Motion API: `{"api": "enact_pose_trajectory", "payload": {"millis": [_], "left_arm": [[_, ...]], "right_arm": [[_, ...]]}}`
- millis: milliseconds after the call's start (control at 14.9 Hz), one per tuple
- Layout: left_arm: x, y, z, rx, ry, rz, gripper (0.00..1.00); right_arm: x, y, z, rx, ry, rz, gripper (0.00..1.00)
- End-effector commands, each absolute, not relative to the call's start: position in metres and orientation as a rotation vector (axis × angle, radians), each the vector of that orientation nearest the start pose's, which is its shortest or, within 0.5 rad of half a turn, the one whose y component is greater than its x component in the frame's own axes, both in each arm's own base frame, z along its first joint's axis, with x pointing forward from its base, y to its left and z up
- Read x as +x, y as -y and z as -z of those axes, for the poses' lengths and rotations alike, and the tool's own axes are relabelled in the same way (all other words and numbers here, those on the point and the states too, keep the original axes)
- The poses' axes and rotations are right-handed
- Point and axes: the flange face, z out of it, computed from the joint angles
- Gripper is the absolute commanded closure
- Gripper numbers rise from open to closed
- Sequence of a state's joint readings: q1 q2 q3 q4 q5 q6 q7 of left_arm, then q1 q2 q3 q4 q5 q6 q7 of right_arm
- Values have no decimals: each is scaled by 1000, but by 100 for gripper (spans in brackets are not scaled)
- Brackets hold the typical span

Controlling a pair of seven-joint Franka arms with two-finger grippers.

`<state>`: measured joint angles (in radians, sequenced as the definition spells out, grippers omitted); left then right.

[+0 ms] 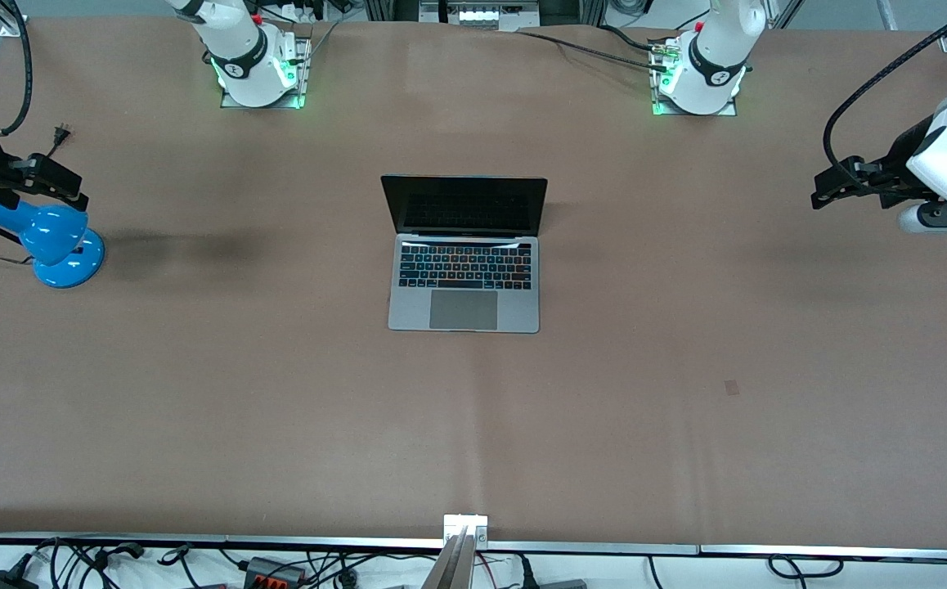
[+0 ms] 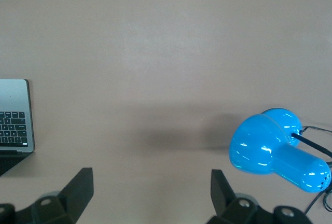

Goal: Close laptop with both arms from behind

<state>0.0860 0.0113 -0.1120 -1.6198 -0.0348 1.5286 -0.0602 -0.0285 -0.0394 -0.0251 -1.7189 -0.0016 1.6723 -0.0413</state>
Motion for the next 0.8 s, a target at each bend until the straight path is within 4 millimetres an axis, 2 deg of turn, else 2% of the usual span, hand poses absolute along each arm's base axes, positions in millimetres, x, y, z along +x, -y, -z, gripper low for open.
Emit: {"api": "enact_pose_trajectory", "payload": {"millis": [0, 469, 536, 603, 670, 737], "left_arm": [[555, 15, -597, -3193, 31, -164, 0], [559, 10, -582, -3190, 41, -239, 0], [557, 10, -582, -3189, 42, -259, 27], [555, 9, -582, -3185, 60, -288, 64], [552, 9, -581, -3183, 59, -320, 89], [550, 9, -579, -3178, 44, -347, 99]], "right_arm": [[539, 28, -586, -3143, -38, 0, 0], [541, 25, -586, -3146, -28, -3, 0], [542, 25, -585, -3146, -28, -5, 7], [542, 25, -584, -3146, -28, -10, 31], [541, 25, -585, -3146, -28, -12, 55], [542, 25, -584, -3145, -31, -17, 72]]}}
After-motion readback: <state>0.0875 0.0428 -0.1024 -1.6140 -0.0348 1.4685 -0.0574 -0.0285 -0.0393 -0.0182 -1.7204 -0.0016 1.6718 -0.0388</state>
